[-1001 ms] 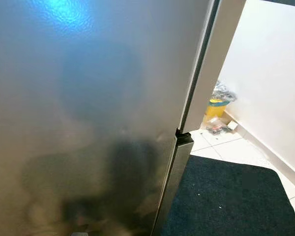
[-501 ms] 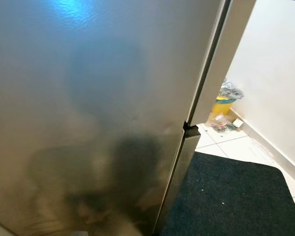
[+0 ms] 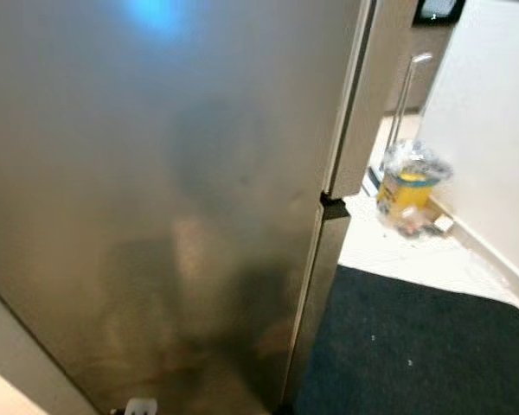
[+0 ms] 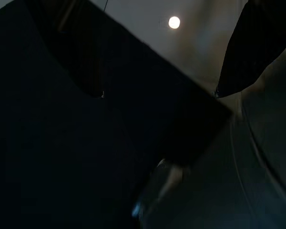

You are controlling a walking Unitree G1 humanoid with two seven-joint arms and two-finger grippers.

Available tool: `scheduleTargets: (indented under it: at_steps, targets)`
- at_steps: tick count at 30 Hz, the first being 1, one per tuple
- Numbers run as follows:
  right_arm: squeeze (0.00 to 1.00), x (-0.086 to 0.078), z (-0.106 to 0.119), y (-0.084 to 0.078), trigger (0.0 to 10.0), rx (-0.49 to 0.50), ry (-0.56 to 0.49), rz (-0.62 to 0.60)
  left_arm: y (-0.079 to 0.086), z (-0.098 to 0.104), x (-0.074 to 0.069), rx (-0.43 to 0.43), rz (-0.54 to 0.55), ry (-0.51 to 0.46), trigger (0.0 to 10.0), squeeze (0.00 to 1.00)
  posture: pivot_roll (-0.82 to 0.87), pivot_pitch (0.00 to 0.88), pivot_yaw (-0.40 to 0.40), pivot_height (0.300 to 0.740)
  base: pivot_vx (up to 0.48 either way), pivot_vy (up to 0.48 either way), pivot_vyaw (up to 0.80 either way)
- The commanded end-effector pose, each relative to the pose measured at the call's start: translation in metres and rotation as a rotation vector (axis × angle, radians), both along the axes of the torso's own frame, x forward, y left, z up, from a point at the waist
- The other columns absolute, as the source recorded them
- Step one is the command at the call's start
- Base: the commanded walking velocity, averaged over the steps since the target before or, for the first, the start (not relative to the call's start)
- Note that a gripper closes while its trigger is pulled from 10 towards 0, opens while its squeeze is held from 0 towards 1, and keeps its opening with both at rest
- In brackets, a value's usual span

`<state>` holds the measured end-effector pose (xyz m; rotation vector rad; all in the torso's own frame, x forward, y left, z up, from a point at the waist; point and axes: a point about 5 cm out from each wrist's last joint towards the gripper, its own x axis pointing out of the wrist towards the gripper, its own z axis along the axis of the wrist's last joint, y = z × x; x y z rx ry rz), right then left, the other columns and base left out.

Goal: Restocking fridge

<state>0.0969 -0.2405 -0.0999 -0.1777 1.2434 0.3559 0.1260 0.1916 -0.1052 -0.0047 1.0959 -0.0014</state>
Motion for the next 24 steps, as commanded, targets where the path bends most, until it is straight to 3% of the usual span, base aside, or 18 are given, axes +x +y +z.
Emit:
scheduleTargets:
  at_steps: [1,8,21,24]
  targets:
    - [0.00,-0.0111,-0.0030,0.0011,10.0,0.005,0.033,-0.012,-0.0018,-0.0049,-0.0140,-0.007,-0.008,0.059,10.0,0.00,-0.06,0.057,-0.020,0.740,0.000,0.000,0.00]
    - [0.00,-0.0117,-0.0032,0.0009,10.0,0.001,0.034,-0.017,-0.0026,-0.0049,-0.0139,-0.010,-0.007,0.059,10.0,0.00,-0.06,0.057,-0.020,0.740,0.000,0.000,0.00]
    - [0.00,-0.0096,-0.0024,-0.0007,10.0,-0.006,0.019,-0.027,-0.0033,-0.0049,-0.0135,-0.010,-0.007,0.057,10.0,0.00,-0.06,0.057,-0.021,0.740,0.000,0.000,-0.73]
    - [0.00,-0.0023,0.0001,-0.0039,10.0,-0.020,-0.017,-0.040,-0.0033,-0.0049,-0.0135,-0.008,-0.010,0.057,10.0,0.00,-0.06,0.057,-0.020,0.740,0.000,0.000,0.00]
